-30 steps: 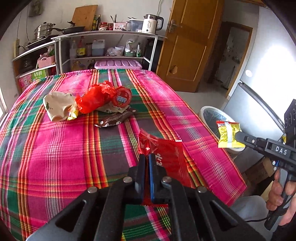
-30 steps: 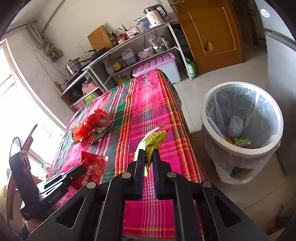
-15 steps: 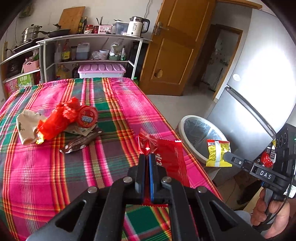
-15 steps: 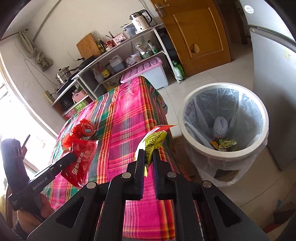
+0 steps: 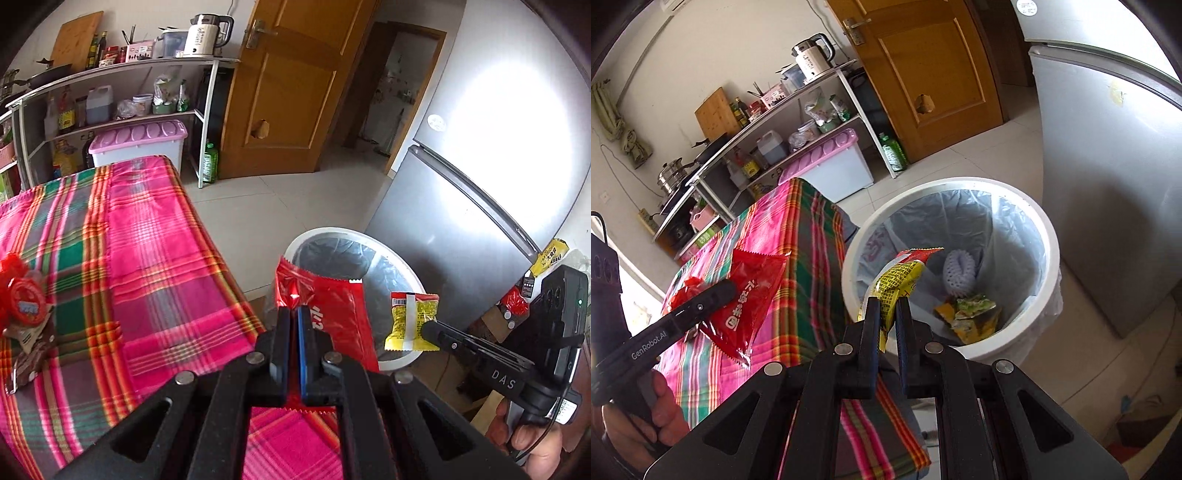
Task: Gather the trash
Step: 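Carry the red packet and yellow sachet over the white bin with both tools, then open both tools over the bin to drop the packet and sachet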
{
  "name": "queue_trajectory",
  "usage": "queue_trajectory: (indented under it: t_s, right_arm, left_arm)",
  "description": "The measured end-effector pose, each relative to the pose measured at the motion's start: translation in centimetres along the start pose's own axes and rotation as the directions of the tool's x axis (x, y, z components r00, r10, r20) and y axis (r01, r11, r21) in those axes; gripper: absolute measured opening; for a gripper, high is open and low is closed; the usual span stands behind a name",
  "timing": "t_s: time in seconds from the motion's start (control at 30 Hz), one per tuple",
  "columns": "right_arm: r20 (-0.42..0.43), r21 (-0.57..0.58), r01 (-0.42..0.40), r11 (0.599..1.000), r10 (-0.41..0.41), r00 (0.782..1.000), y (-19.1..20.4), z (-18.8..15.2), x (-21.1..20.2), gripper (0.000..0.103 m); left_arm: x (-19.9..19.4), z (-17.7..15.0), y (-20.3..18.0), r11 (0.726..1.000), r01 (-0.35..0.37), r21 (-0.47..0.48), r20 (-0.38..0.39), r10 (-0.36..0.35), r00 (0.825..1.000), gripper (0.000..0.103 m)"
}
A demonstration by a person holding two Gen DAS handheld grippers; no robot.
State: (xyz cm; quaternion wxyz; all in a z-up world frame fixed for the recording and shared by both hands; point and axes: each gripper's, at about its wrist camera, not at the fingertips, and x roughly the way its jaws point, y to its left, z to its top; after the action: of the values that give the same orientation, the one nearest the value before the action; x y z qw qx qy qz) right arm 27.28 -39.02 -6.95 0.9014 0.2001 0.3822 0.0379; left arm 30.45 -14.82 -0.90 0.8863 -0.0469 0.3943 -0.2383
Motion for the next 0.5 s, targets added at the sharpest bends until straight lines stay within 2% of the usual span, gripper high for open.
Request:
queue_trajectory:
  t_s: [0.33, 0.47, 0.5]
  right_arm:
    - [-0.027, 0.08, 0.042, 0.996, -0.04, 0.999, -4.4, 0.5, 1.6, 0.01]
    - [-0.042, 0.106, 0.047, 0.993, -0.043, 0.998, -5.3, 0.4, 2.0, 0.011]
    - [-0.04, 0.105, 0.048, 0.993, -0.044, 0.998, -5.3, 0.4, 1.9, 0.012]
  left_arm:
    - [6.3, 1.8, -2.9, 1.0, 0.011, 0.007, -0.086, -0.011, 0.996, 0.005]
    - [7.5, 1.9, -3.4, 1.0, 0.026, 0.0, -0.108, -0.026, 0.994, 0.006]
    - [7.5, 1.6, -3.5, 1.0, 0.027, 0.0, -0.106, -0.027, 0.994, 0.009]
